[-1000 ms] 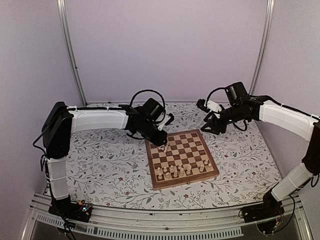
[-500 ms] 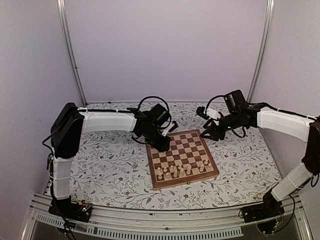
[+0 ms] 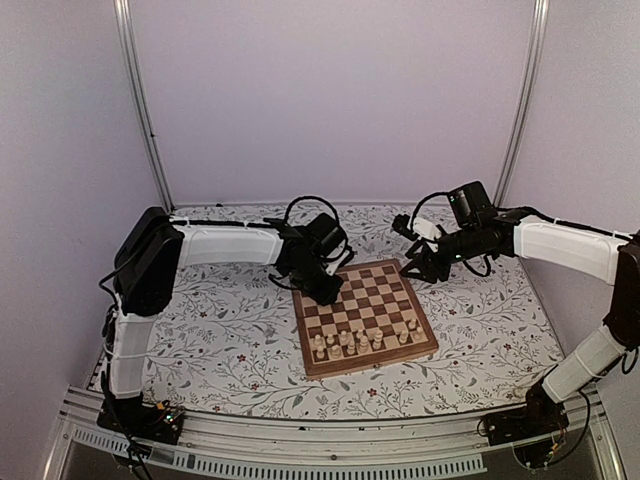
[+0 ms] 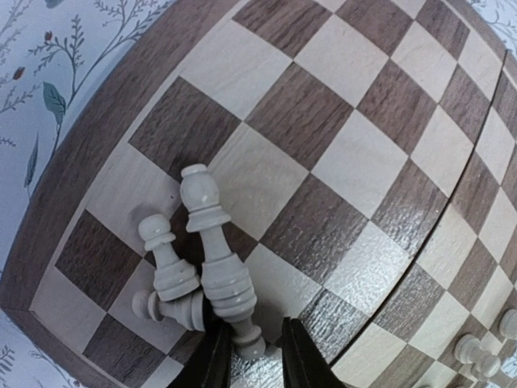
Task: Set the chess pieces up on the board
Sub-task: Pick up the chess piece from the chessboard.
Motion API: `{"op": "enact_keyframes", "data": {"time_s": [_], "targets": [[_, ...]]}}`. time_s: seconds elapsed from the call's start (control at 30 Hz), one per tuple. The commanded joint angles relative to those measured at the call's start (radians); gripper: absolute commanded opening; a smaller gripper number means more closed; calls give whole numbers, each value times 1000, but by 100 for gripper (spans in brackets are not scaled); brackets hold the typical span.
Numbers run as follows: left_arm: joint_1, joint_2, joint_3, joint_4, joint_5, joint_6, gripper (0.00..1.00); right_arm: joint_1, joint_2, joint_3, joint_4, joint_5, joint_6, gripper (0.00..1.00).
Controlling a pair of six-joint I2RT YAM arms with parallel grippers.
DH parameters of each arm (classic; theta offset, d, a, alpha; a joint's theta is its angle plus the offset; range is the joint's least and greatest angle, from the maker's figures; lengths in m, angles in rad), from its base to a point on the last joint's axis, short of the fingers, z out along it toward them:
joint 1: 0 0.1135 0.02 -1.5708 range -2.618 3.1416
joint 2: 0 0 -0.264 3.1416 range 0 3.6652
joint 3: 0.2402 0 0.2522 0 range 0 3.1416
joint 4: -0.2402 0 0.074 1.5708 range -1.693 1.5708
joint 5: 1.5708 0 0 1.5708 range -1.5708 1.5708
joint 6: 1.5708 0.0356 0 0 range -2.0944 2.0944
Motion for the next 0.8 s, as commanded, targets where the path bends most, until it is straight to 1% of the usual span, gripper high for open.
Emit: {"op": "enact_keyframes", "data": {"time_s": [0.0, 0.17, 0.27, 0.37, 0.5, 0.63, 0.77], "targets": [[-8, 33, 25, -21, -18, 6, 22, -7, 7, -13, 16, -25, -5, 52], [-8, 25, 3, -13, -15, 28, 10, -6, 23, -8, 17, -35, 0, 52], [-8, -13, -60, 23, -11, 49, 8, -7, 35, 11, 18, -33, 14, 52], [-8, -58, -134, 75, 25, 56, 5, -7, 54, 39, 21, -58, 52, 52], [-8, -126, -248, 221, 58, 54, 0, -7, 100, 93, 16, -145, 119, 52], [-7, -167, -320, 322, 59, 59, 0, -6, 186, 164, -20, -245, 173, 51], [-6, -175, -358, 389, 74, 66, 0, -6, 306, 250, -73, -348, 204, 51]]}}
